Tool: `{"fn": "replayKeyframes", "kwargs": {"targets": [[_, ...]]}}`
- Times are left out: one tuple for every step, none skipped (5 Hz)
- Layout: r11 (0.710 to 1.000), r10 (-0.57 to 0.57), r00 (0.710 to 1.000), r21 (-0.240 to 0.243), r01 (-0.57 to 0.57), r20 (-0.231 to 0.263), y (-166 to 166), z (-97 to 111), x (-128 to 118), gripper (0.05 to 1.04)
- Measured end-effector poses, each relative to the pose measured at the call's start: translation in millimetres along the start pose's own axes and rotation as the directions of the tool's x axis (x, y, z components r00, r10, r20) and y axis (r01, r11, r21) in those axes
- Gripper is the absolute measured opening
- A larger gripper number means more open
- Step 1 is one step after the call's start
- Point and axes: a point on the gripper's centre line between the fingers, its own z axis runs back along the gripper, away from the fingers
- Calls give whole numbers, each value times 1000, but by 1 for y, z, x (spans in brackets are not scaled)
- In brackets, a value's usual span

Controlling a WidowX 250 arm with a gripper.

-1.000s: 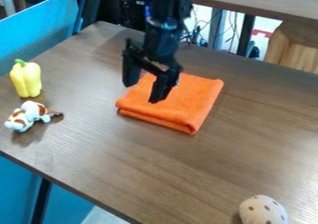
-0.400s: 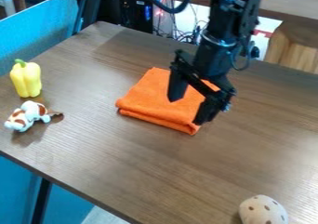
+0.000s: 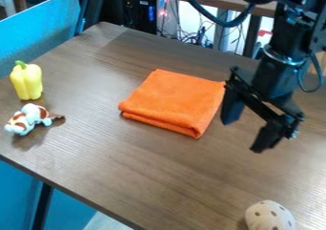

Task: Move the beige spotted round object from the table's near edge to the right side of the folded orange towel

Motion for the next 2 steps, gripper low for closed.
{"fn": "replayKeyframes", "kwargs": {"targets": [[997,34,999,-75,-32,21,-15,-3,3,1001],[995,19,1000,-99,-18,12,-33,-6,0,1001]]}}
